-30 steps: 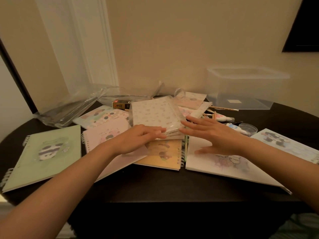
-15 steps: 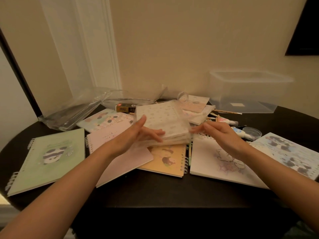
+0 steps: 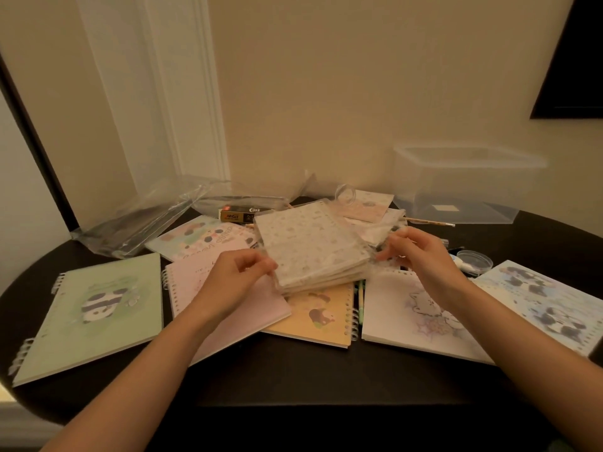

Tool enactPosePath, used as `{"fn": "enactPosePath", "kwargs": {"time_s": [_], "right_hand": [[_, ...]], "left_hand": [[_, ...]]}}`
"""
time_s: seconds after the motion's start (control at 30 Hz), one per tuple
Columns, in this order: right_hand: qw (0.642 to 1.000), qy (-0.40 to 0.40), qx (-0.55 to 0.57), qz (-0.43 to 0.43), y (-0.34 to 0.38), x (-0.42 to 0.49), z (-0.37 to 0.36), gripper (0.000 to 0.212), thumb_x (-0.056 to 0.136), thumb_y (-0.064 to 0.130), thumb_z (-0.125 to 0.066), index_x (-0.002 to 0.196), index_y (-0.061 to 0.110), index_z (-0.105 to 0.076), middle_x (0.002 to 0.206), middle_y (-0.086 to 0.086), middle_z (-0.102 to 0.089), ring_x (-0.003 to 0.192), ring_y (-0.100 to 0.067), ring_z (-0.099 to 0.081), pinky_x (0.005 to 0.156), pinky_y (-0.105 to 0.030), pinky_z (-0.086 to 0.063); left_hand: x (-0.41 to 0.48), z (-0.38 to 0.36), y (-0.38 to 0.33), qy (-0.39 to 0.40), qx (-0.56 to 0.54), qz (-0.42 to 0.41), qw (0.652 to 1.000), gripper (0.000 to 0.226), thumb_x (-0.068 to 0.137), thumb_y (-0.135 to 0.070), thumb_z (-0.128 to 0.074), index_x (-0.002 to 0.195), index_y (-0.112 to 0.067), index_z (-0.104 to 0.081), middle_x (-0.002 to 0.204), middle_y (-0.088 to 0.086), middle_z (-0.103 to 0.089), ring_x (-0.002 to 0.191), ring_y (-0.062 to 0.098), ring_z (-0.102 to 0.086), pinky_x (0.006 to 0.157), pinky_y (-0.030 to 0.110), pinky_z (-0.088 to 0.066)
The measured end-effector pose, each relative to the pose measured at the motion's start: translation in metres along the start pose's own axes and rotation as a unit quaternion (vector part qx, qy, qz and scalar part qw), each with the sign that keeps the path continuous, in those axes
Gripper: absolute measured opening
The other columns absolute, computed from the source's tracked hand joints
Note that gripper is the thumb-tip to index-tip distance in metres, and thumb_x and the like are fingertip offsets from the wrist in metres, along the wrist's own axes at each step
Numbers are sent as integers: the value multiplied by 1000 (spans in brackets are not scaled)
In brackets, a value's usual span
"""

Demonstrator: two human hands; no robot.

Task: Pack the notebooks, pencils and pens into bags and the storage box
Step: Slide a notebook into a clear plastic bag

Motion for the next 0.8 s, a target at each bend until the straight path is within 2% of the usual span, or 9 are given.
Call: {"fn": "enactPosePath", "kwargs": {"time_s": [0.13,0.2,0.27,0.33,0.43,0.5,0.57,0.73,0.8], "right_hand": [[1000,-9,-29,4,3,3,-4,20,97,17,-50,83,5,-56,63,-2,-68,69,-18,-61,71,-30,-47],[998,-10,-52,-24,3,6,-7,23,98,19,-48,81,7,-56,65,-6,-66,62,-13,-57,62,-25,-43],[996,-11,-77,-44,5,10,-9,24,99,19,-47,80,8,-55,67,-10,-66,55,-8,-55,56,-22,-40],[993,-13,-105,-52,8,14,-12,23,98,18,-48,79,7,-55,66,-11,-65,48,-5,-51,48,-17,-37],[988,-7,-135,-79,6,20,-15,23,97,16,-49,77,6,-57,64,-11,-61,35,3,-48,37,-9,-32],[982,1,-153,-107,0,25,-18,26,97,16,-50,75,5,-58,61,-9,-59,36,1,-49,36,-9,-31],[977,8,-164,-136,-6,29,-19,28,96,17,-52,72,6,-60,59,-5,-60,46,-6,-49,37,-14,-30],[971,15,-144,-191,-12,27,-20,20,94,17,-56,76,11,-62,60,-2,-59,49,-8,-42,36,-16,-29],[971,7,-132,-197,-16,28,-21,14,93,17,-59,80,13,-60,60,-2,-59,47,-8,-41,36,-16,-31]], "left_hand": [[-6,-6,0,-127,14,13,992,25,95,-17,-51,78,-5,-65,81,0,-66,80,8,-59,66,16,-36],[-5,-5,1,-180,34,33,983,29,94,-17,-50,72,-1,-61,72,9,-62,69,14,-53,60,23,-34],[-5,-6,2,-205,71,43,975,35,93,-18,-51,60,-8,-51,60,9,-51,60,16,-43,56,29,-30],[-6,-7,5,-204,110,61,971,38,92,-18,-51,55,-15,-43,53,-1,-43,54,13,-37,52,29,-26],[-5,-8,11,-187,152,86,967,34,90,-15,-50,56,-13,-47,54,-2,-45,53,11,-39,51,29,-27],[0,-7,14,-171,168,93,966,29,89,-14,-50,61,-7,-55,56,1,-49,54,12,-41,50,28,-29],[5,-8,18,-151,174,103,968,27,89,-15,-49,67,-4,-60,61,4,-55,57,13,-46,52,28,-32],[13,-11,31,-106,298,107,943,30,93,-27,-44,64,-19,-50,83,7,-56,80,23,-52,71,38,-42],[13,-11,28,-106,335,112,930,23,94,-31,-43,76,-19,-51,94,5,-55,89,23,-49,80,39,-41]]}}
Point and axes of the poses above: each hand's wrist, its own x-axis towards the middle knuckle, its own z-axis out of the back of the hand, y = z × x, the point moved 5 cm from there along x, towards the middle knuckle
